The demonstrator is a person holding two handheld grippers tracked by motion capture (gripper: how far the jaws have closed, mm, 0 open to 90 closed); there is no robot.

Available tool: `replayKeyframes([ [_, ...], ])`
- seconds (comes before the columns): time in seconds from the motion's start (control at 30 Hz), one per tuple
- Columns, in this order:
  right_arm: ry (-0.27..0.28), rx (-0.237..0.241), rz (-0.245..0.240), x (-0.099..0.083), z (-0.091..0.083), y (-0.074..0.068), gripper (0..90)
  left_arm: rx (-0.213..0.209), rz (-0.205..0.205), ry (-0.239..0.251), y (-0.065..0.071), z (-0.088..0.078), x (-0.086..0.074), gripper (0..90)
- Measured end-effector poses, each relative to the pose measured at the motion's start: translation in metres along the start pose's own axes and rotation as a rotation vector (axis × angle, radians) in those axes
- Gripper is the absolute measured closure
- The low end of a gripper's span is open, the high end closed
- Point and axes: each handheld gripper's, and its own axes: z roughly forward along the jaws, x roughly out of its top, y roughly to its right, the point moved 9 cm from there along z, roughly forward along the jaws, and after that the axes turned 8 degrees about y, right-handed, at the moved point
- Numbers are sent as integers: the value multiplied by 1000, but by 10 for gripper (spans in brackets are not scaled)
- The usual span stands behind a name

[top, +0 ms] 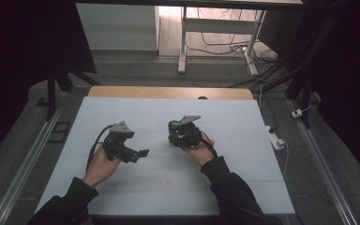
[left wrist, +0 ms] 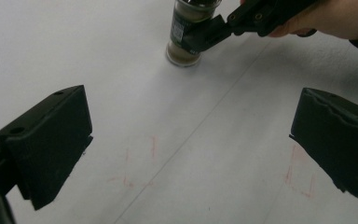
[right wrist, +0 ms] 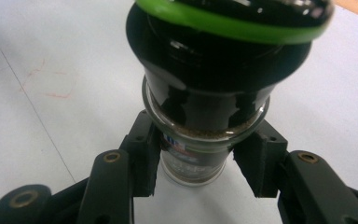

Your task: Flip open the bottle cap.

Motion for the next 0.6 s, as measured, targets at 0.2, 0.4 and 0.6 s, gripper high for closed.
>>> replayKeyframes([
  [0.2, 0, 0, 0, 0, 0, 0, 527, -10, 7, 7, 1, 11, 9, 0],
  [0.4, -1, 0, -1, 0, 0, 0, 527, 9, 26, -10, -1, 24, 17, 0],
  [0.6, -1, -1, -1, 0, 0, 0, 527, 10, 42, -22, -6, 35, 22, 0],
])
